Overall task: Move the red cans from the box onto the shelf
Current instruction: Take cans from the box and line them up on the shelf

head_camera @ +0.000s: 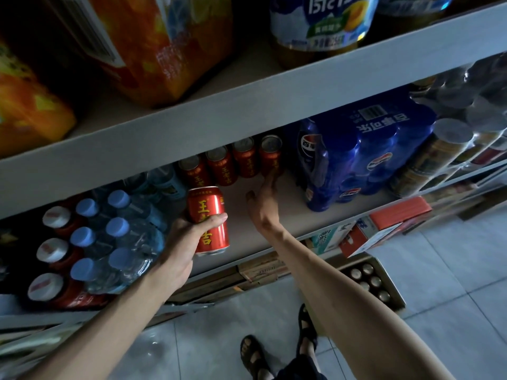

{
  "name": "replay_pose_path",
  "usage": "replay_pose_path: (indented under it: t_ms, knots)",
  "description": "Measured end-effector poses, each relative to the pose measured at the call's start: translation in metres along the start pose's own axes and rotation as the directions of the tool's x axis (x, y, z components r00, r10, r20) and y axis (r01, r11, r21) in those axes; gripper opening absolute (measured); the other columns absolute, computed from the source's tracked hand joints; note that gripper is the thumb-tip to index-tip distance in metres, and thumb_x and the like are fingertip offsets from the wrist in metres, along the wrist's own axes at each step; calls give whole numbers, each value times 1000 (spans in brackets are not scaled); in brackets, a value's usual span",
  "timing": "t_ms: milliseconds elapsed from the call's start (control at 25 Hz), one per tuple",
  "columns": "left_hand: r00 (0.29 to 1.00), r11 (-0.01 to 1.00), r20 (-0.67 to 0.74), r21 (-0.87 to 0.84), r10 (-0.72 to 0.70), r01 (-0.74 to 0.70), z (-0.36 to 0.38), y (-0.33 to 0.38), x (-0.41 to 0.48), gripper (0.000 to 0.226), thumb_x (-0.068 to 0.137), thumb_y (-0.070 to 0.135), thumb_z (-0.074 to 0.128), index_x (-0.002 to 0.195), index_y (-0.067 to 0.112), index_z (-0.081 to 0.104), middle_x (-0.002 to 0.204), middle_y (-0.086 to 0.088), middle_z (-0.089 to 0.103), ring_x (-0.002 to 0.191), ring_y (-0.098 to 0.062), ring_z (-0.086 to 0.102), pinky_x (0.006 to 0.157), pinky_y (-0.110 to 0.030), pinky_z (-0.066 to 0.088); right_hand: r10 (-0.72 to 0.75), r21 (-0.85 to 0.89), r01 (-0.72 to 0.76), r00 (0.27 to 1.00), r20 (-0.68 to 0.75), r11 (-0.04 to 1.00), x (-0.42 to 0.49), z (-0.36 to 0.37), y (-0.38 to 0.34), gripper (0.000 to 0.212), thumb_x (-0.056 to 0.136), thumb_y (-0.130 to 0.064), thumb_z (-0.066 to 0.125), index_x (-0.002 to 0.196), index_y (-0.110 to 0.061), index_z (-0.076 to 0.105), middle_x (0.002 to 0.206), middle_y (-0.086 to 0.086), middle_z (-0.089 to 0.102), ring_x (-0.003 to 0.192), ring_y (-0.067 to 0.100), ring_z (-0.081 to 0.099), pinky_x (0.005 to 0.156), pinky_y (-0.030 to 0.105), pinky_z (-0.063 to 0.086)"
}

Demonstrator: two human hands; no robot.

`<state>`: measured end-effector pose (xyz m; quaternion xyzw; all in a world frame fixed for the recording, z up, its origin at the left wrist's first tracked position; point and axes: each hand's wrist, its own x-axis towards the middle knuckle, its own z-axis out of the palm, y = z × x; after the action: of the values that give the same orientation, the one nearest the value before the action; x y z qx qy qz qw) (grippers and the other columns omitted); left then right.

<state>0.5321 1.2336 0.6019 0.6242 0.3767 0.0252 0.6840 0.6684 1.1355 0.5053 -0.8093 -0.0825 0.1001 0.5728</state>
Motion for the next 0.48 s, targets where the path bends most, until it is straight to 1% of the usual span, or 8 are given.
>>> replay_pose_path:
  t_ms: [40,160,320,400,480]
  knots:
    - [1000,1000,-4,3,2,-2,1,0,1,51,46,40,91,90,40,64,87,10,74,87,-14,69,65,-31,49,-2,12,2,1000,9,1000,0,-1,1,90,88,0,54,157,-14,-3,158,15,27,114,30,54,72,13,36]
    - [1000,1000,-16,10,5,-4,2,-3,3,47,49,39,86,91,37,66,85,9,75,85,-14,70,64,-30,50,33,37,-33,999,-1,999,-3,-4,-2,94,87,-2,56,157,-16,-5,156,15,31,115,31,54,75,16,37]
    - [1000,1000,-6,26,-4,4,3,-6,4,38,51,39,87,83,47,69,83,12,75,82,-10,70,63,-29,49,70,99,-66,997,-37,993,3,-3,-11,92,88,-3,60,156,-10,-1,147,18,43,120,33,54,80,16,36]
    - [1000,1000,-15,21,-21,21,4,-8,4,43,49,39,90,86,43,68,86,9,75,85,-13,69,63,-29,48,94,110,-89,995,-35,990,5,-4,-13,88,89,-3,59,156,-11,2,148,18,43,123,34,52,85,19,37]
    - [999,999,-32,13,-33,34,4,-9,4,50,46,41,88,90,38,64,91,6,72,87,-15,68,63,-29,47,96,95,-94,995,-10,991,8,-9,-13,81,91,-2,56,156,-12,9,145,16,47,123,32,53,87,22,38]
